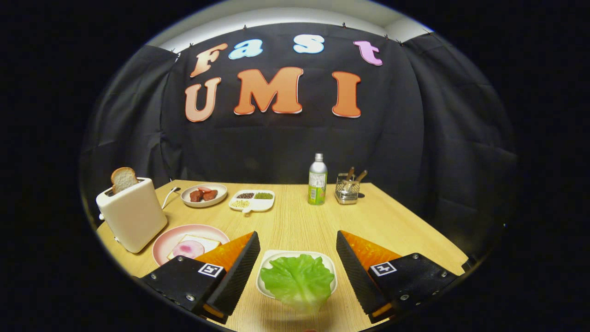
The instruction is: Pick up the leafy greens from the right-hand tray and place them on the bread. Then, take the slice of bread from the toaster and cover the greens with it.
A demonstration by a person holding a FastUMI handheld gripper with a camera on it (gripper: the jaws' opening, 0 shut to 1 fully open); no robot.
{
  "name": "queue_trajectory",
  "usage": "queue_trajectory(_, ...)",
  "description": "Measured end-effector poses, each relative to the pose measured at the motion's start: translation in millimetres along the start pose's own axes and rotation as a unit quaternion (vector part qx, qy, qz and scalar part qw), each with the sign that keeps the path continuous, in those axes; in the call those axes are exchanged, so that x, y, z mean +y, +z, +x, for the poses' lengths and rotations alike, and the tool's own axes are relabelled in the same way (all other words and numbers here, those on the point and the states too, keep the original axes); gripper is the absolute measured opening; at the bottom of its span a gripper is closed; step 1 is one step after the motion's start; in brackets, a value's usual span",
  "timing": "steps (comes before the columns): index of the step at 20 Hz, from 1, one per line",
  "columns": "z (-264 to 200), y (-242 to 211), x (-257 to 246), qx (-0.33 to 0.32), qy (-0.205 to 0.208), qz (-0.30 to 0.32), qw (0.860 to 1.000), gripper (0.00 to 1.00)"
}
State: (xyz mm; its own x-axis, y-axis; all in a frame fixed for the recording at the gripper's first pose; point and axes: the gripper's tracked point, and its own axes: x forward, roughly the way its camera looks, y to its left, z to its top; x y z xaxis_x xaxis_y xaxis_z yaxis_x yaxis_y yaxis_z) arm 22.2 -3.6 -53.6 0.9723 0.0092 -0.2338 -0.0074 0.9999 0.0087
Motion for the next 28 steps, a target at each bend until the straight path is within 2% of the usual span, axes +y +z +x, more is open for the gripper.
queue_trajectory(3, 16, -30, 4, 0.067, 0.007, 0.016, 0.998, 1.00)
queue_trajectory(6, 29, -51, 1, 0.106, 0.000, -0.001, 0.994, 1.00)
queue_trajectory(10, 37, -65, 1, 0.133, -0.002, -0.021, 0.991, 1.00)
queue_trajectory(23, 42, -110, 8, 0.205, 0.015, -0.008, 0.979, 1.00)
queue_trajectory(28, 42, -113, 9, 0.210, 0.016, -0.012, 0.978, 0.92)
